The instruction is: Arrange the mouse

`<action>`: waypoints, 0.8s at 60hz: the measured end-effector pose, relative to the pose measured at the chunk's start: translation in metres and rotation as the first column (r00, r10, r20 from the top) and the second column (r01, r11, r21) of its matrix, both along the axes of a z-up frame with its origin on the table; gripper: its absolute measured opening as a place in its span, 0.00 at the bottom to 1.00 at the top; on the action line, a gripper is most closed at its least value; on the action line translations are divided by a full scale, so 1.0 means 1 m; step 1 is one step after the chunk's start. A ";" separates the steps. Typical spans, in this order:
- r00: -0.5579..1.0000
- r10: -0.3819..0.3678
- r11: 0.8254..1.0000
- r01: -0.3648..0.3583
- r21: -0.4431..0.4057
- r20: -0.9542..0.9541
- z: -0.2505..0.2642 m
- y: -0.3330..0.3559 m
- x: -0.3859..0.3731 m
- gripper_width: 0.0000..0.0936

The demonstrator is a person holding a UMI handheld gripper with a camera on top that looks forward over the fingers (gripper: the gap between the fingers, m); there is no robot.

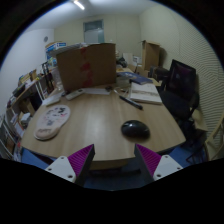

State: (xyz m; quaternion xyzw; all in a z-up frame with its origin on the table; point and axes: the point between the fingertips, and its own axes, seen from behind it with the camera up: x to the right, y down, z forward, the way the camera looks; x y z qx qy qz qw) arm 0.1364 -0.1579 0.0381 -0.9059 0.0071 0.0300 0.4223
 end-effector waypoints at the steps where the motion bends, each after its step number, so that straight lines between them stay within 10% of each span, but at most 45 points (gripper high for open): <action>1: 1.000 0.001 1.000 -0.001 0.002 0.009 -0.003 0.003 0.009 0.88; 39: 0.991 0.128 0.984 -0.132 0.121 0.040 -0.051 0.135 0.094 0.86; 48: 0.998 0.058 0.989 -0.062 0.137 0.036 -0.052 0.155 0.102 0.60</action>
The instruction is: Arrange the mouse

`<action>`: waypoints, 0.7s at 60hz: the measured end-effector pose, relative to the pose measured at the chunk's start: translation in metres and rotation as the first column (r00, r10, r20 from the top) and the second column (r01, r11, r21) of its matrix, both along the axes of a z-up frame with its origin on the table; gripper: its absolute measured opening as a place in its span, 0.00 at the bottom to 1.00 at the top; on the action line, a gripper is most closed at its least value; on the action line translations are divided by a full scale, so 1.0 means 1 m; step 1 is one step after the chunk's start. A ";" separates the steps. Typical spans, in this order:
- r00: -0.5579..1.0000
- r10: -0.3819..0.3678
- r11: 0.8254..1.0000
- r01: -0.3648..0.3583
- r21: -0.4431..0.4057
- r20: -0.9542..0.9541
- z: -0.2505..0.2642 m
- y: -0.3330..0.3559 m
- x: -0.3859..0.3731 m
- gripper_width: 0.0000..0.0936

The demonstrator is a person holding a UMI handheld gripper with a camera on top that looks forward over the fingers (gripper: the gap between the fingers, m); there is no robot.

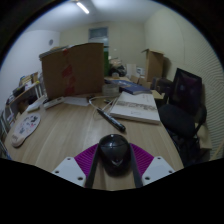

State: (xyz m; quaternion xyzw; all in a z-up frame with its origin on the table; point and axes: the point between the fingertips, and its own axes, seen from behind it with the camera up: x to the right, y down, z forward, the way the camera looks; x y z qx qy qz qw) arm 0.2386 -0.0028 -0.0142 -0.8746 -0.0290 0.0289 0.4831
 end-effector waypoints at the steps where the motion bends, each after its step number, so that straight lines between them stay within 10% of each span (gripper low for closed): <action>1: 1.000 -0.012 1.000 0.012 0.003 -0.005 0.000 0.001 0.000 0.60; 22: 0.987 -0.157 0.985 0.154 -0.080 -0.029 0.010 -0.011 -0.004 0.40; 42: 0.996 -0.031 0.972 0.050 0.229 -0.085 0.214 0.022 -0.233 0.40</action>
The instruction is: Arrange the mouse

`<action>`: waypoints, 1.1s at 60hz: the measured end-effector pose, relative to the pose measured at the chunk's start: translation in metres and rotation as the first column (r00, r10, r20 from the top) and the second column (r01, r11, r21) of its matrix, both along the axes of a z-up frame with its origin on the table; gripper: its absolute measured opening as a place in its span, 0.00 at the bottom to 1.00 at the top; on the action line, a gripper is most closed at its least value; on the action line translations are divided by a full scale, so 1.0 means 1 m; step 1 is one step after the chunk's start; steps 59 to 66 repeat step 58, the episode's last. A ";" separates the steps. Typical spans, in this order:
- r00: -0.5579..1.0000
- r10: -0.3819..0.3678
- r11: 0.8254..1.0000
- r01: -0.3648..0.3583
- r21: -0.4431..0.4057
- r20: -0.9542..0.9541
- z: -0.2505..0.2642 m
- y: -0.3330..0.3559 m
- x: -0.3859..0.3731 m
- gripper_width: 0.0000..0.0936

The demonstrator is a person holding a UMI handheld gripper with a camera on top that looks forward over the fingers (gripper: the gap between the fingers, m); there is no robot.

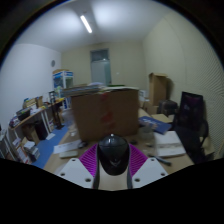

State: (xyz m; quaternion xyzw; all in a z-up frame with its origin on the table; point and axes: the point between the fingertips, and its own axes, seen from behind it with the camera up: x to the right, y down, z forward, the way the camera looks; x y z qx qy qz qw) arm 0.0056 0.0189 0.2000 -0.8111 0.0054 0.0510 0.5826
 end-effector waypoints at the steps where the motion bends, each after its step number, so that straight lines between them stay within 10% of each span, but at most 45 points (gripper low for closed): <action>1: 1.000 0.011 1.000 -0.011 -0.001 0.000 -0.002 0.002 -0.017 0.40; 26: 0.992 0.096 0.934 -0.059 -0.353 0.088 -0.212 -0.012 -0.195 0.46; 35: 0.989 0.105 0.926 -0.059 -0.373 0.104 -0.213 -0.014 -0.195 0.61; 42: 0.988 0.143 0.888 -0.103 -0.448 0.056 -0.205 -0.038 -0.198 0.96; 66: 0.981 0.191 0.885 -0.190 -0.426 -0.042 -0.128 -0.114 -0.184 0.90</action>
